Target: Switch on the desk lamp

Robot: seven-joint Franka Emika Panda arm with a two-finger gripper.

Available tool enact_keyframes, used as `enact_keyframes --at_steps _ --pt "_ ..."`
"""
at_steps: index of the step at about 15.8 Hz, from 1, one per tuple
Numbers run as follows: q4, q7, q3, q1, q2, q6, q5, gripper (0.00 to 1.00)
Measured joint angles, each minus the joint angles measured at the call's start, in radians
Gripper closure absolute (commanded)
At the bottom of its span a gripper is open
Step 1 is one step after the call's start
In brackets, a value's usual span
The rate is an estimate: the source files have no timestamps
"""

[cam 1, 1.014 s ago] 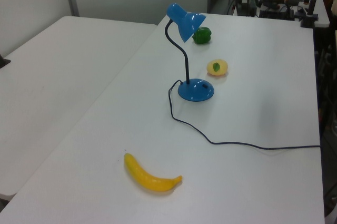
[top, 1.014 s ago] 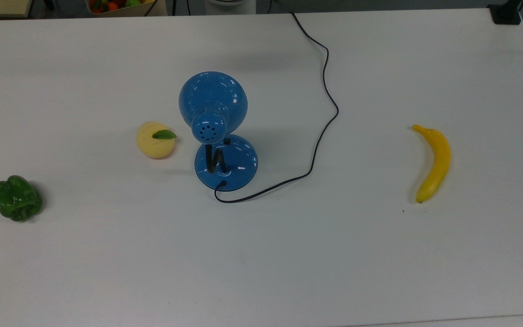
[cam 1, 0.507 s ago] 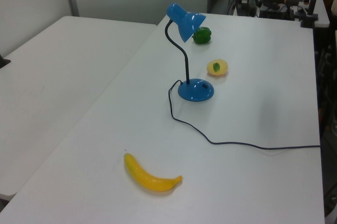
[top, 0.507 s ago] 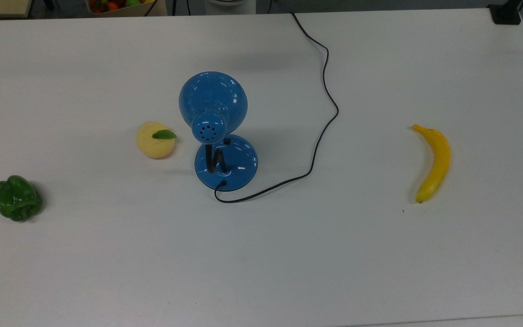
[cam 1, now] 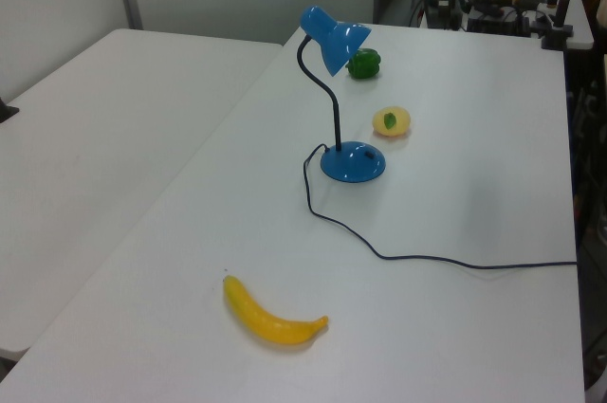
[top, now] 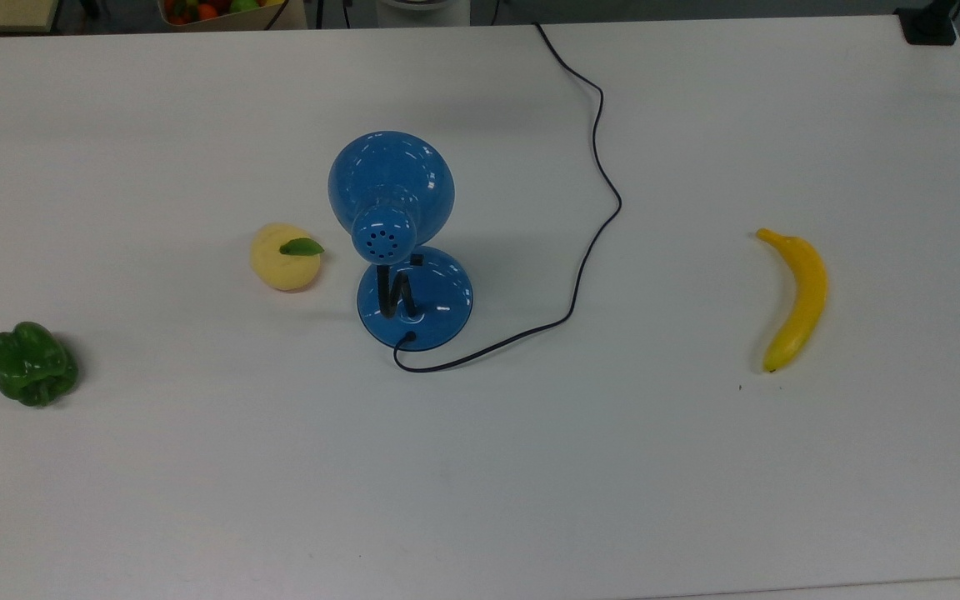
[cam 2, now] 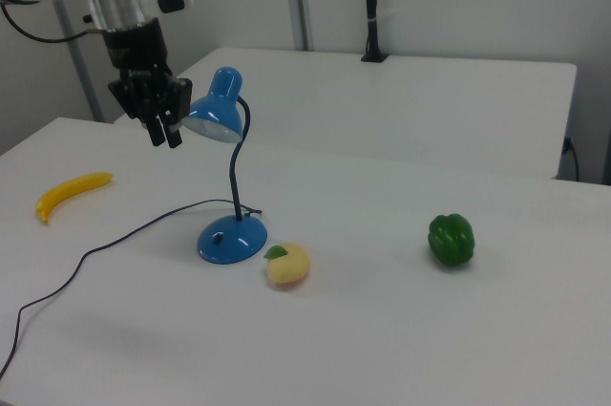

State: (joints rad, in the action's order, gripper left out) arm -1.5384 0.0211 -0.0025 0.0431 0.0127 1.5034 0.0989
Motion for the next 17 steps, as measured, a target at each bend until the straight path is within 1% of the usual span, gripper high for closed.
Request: enact_keyframes --at_steps 5,8,11,17 --pt "-0.004 0.007 0.000 0.000 0.000 0.000 0.000 1.00" --pt "-0.030 0.007 0.000 0.000 -0.002 0.015 -0.005 1.00" --pt "-0.110 0.007 0.000 0.000 -0.018 0.083 -0.009 1.00" --pt "-0.318 -0.003 0.003 0.001 -0.040 0.265 -0.011 1.00"
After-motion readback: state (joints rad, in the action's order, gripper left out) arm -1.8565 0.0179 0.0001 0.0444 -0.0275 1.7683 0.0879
